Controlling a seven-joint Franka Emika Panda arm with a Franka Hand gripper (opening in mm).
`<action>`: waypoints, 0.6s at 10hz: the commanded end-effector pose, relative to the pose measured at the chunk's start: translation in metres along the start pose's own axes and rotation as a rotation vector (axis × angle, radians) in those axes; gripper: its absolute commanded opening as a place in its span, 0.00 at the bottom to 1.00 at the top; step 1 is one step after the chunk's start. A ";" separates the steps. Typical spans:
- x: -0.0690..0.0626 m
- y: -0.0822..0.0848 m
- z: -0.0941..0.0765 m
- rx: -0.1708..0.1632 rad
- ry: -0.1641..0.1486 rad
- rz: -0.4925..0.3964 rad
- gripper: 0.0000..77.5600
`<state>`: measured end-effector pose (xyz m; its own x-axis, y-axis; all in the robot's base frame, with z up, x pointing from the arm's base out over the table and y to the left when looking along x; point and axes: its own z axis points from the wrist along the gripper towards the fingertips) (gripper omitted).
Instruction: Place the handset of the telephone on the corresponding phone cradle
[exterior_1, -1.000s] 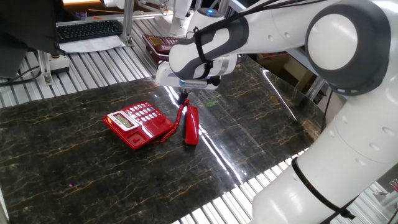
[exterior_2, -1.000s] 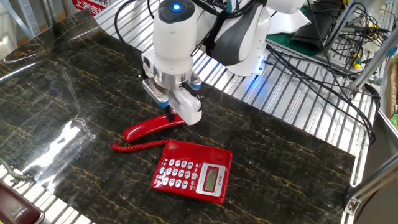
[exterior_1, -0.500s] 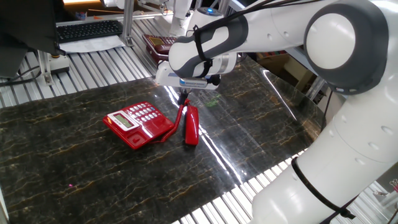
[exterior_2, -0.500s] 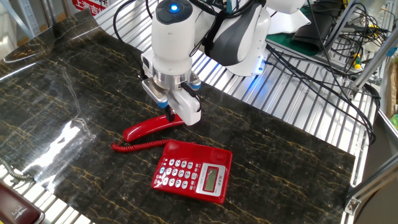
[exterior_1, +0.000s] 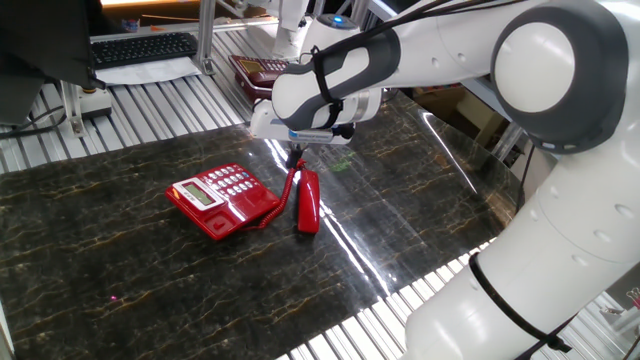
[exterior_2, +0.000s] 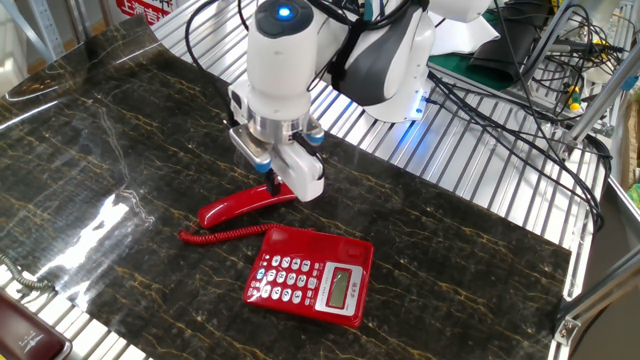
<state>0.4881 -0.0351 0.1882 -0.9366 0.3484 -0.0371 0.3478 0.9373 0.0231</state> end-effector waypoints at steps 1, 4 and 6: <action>0.000 -0.001 -0.001 -0.002 -0.005 0.007 0.00; 0.019 -0.041 0.006 -0.030 0.004 -0.053 0.00; 0.026 -0.054 0.003 -0.018 -0.002 0.025 0.00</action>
<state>0.4687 -0.0520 0.1826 -0.9531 0.2999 -0.0395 0.2989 0.9538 0.0310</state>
